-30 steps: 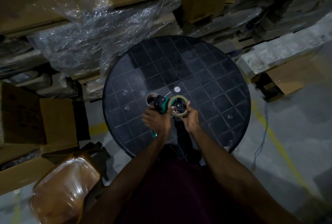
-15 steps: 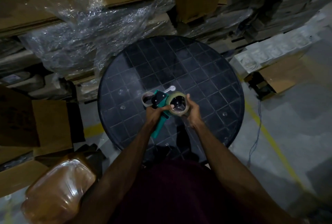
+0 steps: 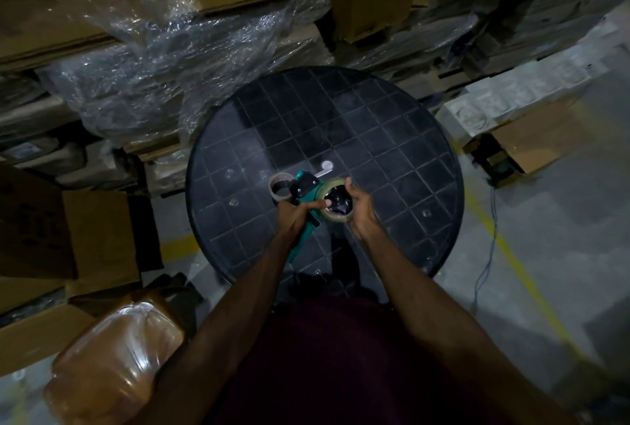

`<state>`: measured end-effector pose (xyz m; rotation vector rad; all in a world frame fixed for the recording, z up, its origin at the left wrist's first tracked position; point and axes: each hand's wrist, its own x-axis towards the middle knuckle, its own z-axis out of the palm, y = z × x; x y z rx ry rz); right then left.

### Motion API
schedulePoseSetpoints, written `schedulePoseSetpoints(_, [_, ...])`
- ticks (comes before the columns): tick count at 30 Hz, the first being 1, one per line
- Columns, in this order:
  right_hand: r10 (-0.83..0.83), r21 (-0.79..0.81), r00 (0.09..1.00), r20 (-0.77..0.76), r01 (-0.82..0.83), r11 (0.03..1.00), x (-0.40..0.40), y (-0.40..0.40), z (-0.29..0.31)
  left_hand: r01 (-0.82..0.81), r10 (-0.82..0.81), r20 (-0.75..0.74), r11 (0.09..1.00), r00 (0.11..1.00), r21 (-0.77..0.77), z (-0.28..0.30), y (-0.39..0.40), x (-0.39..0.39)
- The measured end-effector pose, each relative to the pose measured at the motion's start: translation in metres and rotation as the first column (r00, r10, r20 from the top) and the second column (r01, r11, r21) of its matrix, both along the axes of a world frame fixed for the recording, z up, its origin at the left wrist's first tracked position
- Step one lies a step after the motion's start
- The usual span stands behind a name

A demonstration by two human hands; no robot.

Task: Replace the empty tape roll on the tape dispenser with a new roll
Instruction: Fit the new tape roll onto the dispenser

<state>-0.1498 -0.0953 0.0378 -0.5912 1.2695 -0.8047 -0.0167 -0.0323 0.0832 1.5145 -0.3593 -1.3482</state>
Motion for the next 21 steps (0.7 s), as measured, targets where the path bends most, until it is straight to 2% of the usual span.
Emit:
schedulePoseSetpoints(11, [-0.027, 0.086, 1.0, 0.005, 0.026, 0.996, 0.006, 0.002, 0.008, 0.028, -0.032, 0.104, 0.999, 0.994, 0.047, -0.009, -0.003, 0.0])
schedulePoseSetpoints(21, [-0.106, 0.145, 0.992, -0.063, 0.114, 0.983, 0.008, -0.002, -0.007, 0.111, -0.121, 0.168, 0.991, 0.978, 0.067, -0.015, -0.002, 0.005])
